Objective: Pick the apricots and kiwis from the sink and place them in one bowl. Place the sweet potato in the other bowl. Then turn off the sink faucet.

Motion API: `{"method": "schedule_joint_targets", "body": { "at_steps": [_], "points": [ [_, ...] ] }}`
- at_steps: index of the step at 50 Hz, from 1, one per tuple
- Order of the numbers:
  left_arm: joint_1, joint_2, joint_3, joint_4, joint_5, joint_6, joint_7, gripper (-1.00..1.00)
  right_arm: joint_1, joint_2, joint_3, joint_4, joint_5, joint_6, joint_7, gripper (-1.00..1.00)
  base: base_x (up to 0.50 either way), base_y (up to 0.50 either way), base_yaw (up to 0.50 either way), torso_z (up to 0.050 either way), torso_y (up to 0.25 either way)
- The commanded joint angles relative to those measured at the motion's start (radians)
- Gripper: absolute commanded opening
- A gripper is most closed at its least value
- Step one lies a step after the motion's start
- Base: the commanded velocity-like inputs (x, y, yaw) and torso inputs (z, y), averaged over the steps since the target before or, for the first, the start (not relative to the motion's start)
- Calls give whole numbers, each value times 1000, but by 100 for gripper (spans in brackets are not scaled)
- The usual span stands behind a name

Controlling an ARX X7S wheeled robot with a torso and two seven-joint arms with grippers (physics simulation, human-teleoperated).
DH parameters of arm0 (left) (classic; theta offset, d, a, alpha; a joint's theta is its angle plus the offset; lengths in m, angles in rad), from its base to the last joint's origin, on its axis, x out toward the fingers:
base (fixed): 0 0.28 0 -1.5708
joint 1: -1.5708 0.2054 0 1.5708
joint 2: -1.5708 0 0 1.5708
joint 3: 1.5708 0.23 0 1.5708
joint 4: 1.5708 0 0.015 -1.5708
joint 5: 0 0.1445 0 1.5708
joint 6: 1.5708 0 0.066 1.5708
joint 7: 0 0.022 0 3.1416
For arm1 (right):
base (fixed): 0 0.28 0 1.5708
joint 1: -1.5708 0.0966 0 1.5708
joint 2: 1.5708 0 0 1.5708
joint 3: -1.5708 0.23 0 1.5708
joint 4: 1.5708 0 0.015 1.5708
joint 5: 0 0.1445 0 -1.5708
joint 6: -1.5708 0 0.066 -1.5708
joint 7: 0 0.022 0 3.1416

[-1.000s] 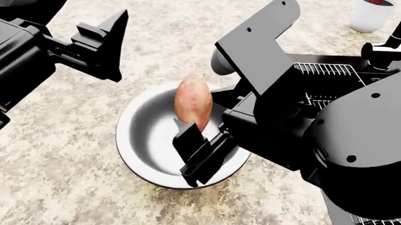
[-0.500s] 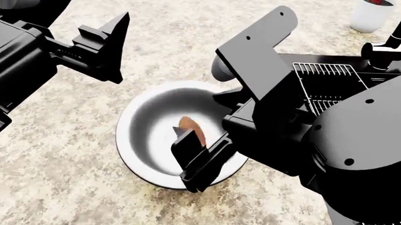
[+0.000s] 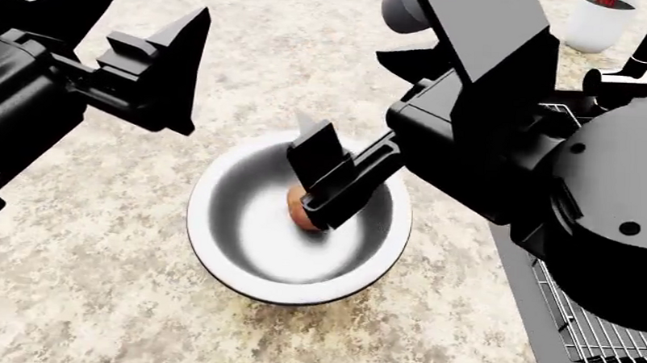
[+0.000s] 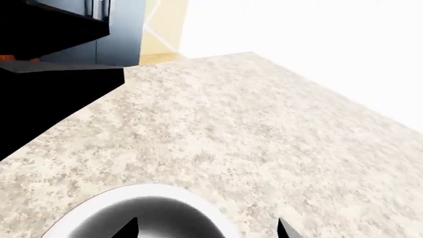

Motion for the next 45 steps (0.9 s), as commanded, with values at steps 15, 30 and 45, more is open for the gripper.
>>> {"method": "schedule_joint_targets", "body": {
  "at_steps": [15, 30, 45],
  "points": [
    [-43, 14, -17, 35, -52, 7, -39, 100, 26, 125, 16, -172, 152, -81, 219, 100, 1, -466, 0, 0, 0],
    [-43, 33, -14, 24, -42, 14, -38, 100, -4, 132, 28, -174, 113, -95, 191, 100, 1, -500, 0, 0, 0],
    [-32, 48, -5, 19, -43, 17, -31, 100, -24, 131, 40, -183, 84, -113, 175, 100, 1, -500, 0, 0, 0]
  ]
}}
